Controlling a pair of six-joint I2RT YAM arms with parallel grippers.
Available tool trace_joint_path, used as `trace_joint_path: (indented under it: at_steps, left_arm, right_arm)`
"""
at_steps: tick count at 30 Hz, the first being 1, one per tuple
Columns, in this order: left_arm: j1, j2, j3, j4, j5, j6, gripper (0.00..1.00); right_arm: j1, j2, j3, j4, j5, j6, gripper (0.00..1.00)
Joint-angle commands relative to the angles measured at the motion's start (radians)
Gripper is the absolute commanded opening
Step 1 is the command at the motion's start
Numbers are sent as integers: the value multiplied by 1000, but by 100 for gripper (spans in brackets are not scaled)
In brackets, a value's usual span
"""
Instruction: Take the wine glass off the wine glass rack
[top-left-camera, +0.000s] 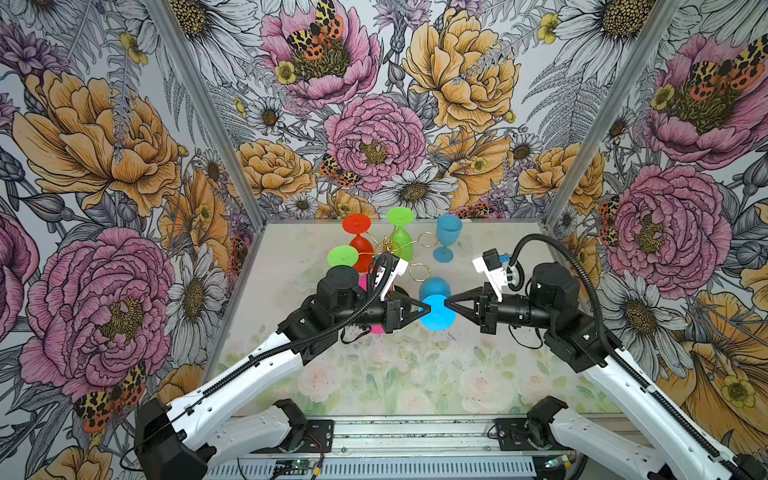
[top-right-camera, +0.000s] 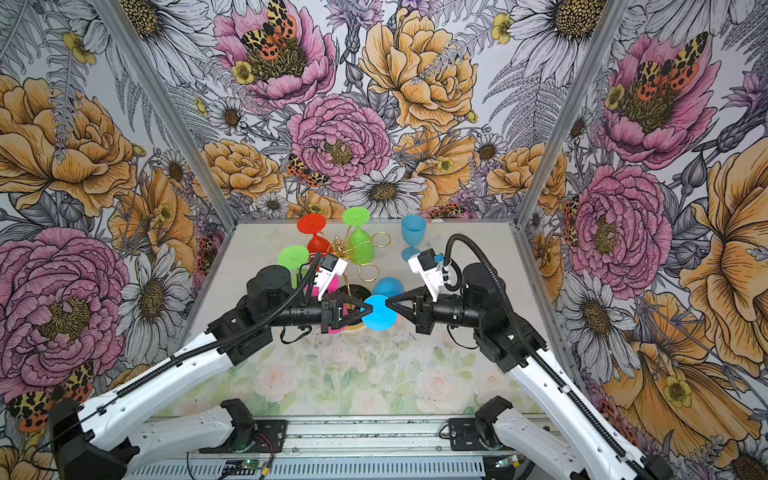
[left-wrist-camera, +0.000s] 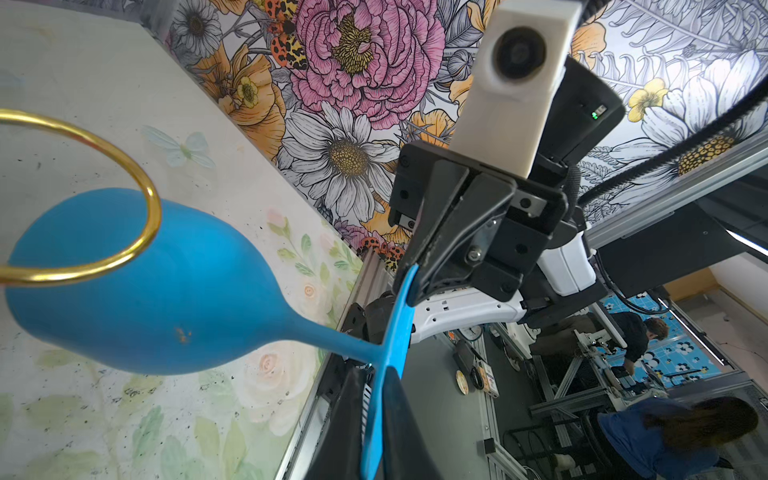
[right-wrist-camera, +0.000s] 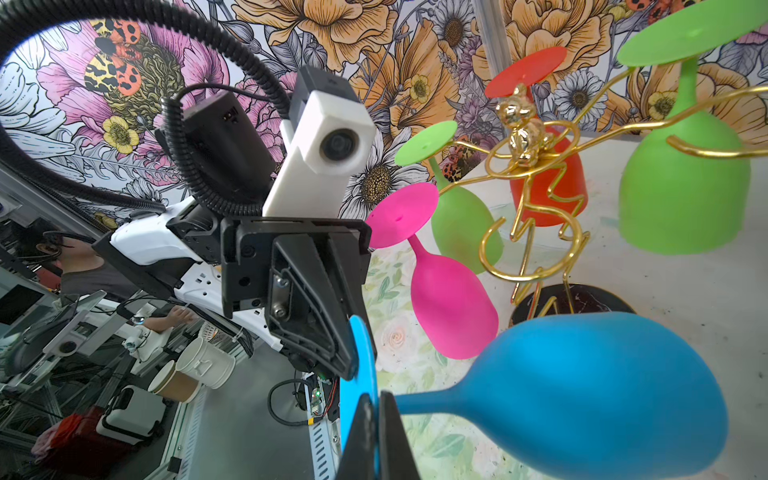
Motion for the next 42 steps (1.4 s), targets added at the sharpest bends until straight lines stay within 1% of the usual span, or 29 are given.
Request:
trace_joint_path:
  at_steps: [1,3,6,8,10,11,13,15,17,19,20,22,23,29,32,35,40,42]
  left_arm:
    - [3,-21,-14,23,35,-11,6]
    - [1,-21,-15,23,36,-11,1]
    - [-5,-20,-15,23,38,-7,0]
    - [-12,-21,-15,23,42,-5,0]
    - [-23,-27,-15,23,43,1,0]
    - [-27,-29,-17,21,41,5,0]
    - [-37,-35,-17,13,33,25,0]
    - [-48,-44,-15,-9,0,59,0]
    - [-66,-56,-16,-39,-50,103,0]
    - [-92,-68,-15,-72,-94,161,0]
    - [-106,-71,-15,-85,-118,187,0]
    - [-146,-79,-17,-108,-171,257,0]
    - [-165,-80,-19,-117,-194,289,0]
    - [-299,-93,-50,-133,-376,505,0]
    - [-337,-92,-75,-132,-418,590,0]
    - [-368,-84,-96,-135,-487,662,0]
    - [-456,-83,-144,-152,-706,880,0]
    - [-482,-81,-160,-151,-755,964,0]
  right_arm:
    - [4,-16,20,21,35,-16,0]
    - [3,-18,20,19,33,-13,1]
    - [-4,-44,14,6,41,-21,16]
    - [-20,-69,10,-7,58,-25,22]
    - [-46,-91,11,-22,66,-21,32]
    - [-58,-99,12,-28,70,-15,36]
    - [-91,-106,23,-54,109,11,45]
    - [-115,-91,58,-121,177,41,49]
    - [-125,-61,109,-215,252,41,51]
    - [-127,-9,170,-357,360,42,52]
    - [-130,18,193,-407,394,42,54]
    - [-135,70,223,-499,435,41,57]
    - [-139,87,227,-515,439,41,58]
    - [-165,161,245,-541,399,47,62]
    - [-181,200,267,-540,369,43,64]
    - [-194,238,293,-541,324,43,64]
    - [-195,292,341,-539,260,38,65]
    - [-197,316,362,-539,234,34,65]
